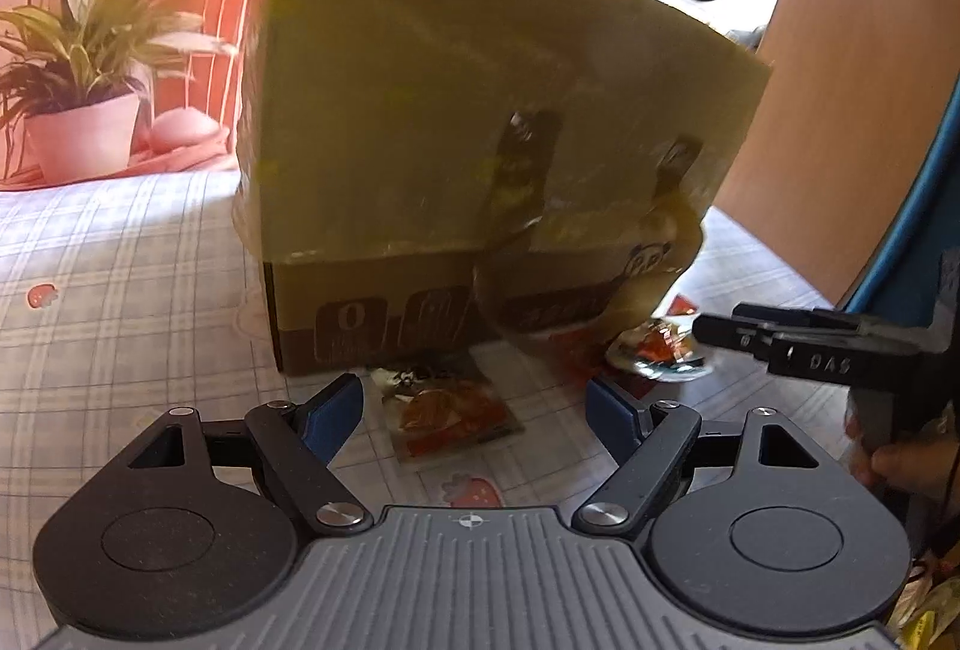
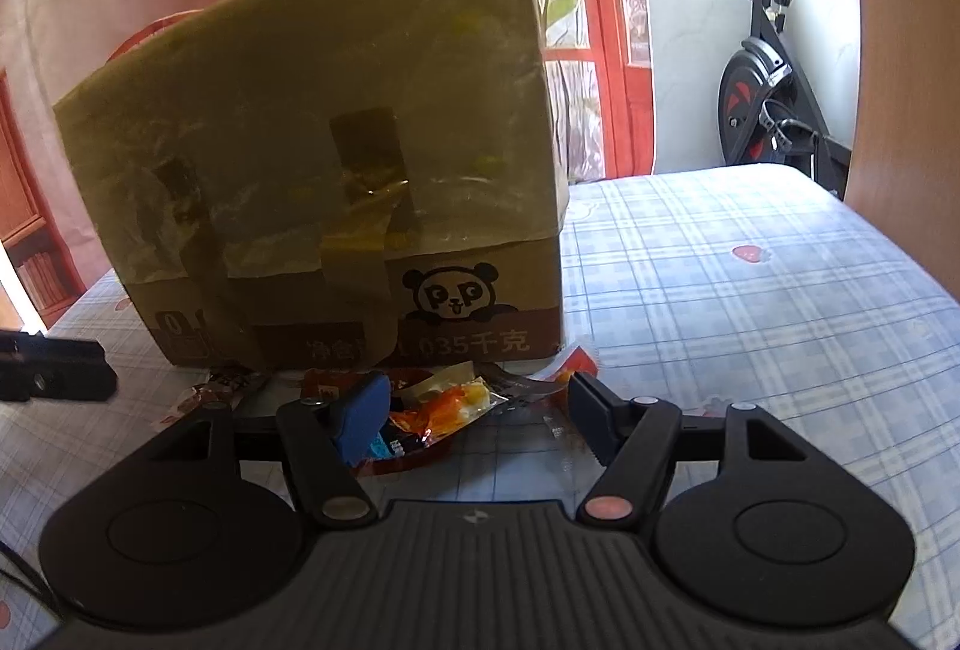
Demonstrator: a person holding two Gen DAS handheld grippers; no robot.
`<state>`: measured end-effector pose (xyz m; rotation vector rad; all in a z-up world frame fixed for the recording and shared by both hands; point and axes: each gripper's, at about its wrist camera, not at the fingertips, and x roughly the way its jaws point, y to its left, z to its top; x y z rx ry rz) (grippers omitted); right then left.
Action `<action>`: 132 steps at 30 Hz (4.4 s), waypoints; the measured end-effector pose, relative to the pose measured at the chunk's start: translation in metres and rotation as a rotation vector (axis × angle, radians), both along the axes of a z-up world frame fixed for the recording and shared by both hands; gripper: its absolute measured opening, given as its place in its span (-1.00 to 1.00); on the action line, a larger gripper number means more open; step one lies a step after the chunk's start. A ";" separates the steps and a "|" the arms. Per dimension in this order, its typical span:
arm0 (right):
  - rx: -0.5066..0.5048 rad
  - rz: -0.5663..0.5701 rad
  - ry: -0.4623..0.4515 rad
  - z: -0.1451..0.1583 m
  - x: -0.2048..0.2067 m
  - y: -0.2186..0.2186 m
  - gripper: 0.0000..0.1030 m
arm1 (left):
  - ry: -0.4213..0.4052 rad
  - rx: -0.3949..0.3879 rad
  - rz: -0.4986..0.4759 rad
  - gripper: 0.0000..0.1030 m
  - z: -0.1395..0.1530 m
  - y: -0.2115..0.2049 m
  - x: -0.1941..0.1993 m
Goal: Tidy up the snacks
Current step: 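Withdraw both tools from the box toward the remaining snacks, then grasp the silver foil snack packet with left tool while right tool reaches for clear candy packet, then grasp the small clear candy packet with right tool while left tool holds silver packet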
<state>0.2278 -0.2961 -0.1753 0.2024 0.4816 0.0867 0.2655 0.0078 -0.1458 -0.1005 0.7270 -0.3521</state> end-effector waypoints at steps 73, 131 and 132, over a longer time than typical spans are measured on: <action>0.188 -0.007 -0.073 -0.027 -0.004 -0.005 -0.81 | 0.089 0.052 0.082 -0.52 -0.038 -0.034 -0.005; 0.107 -0.079 0.093 0.007 -0.016 0.025 -0.99 | -0.086 -0.020 0.079 -0.52 0.030 0.008 -0.039; 0.110 -0.081 0.084 0.010 -0.018 0.024 -0.99 | -0.091 -0.020 0.079 -0.52 0.032 0.008 -0.039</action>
